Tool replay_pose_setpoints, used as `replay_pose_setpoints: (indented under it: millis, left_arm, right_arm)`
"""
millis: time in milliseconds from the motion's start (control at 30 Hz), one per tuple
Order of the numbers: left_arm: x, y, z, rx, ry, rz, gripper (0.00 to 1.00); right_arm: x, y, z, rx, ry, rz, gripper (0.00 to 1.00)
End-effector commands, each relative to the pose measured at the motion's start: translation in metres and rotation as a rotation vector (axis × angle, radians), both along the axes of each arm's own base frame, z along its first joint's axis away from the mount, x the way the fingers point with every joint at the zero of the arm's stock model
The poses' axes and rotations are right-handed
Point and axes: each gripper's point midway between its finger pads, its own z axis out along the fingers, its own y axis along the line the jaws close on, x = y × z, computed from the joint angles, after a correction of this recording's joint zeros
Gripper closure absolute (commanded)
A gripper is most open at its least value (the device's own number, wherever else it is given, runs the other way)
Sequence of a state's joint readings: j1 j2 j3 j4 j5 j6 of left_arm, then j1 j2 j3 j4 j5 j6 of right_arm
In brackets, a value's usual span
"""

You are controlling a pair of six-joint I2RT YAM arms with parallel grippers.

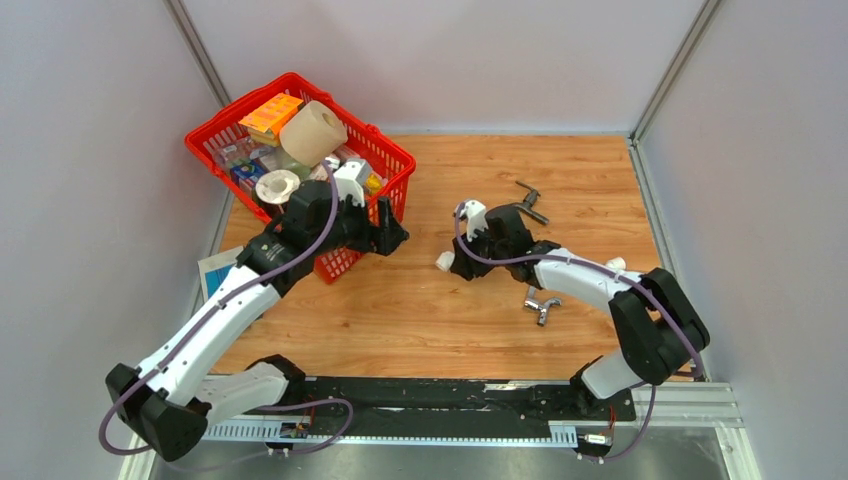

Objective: Install the water faucets

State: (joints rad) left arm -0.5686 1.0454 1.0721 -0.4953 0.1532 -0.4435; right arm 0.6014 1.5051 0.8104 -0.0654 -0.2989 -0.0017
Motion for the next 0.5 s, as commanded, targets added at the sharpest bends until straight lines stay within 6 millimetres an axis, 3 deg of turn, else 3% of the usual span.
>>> replay_pose_setpoints:
  millis: [0,133,267,333,467]
  left_arm:
    - [-0.008,0.017,0.02,-0.003,-0.077,0.033,0.07]
    - [-0.016,0.028,0.026,0.018,-0.109,0.049,0.07]
    - [-0.019,0.041,0.033,0.038,-0.157,0.078,0.07]
    - [-0.022,0.043,0.039,0.044,-0.188,0.07,0.07]
    - [-0.021,0.052,0.051,0.08,-0.272,0.07,0.07]
  right_arm:
    - [-0.041,0.028,-0.013,-0.002,0.064,0.135,0.97]
    - [-0.059,0.044,-0.028,-0.054,0.069,0.24,0.95]
    - [-0.059,0.043,-0.046,-0.122,0.103,0.238,0.87]
    - [-0.059,0.037,-0.057,-0.166,0.133,0.224,0.75]
    - [-0.057,0.038,-0.046,-0.156,0.143,0.18,0.47]
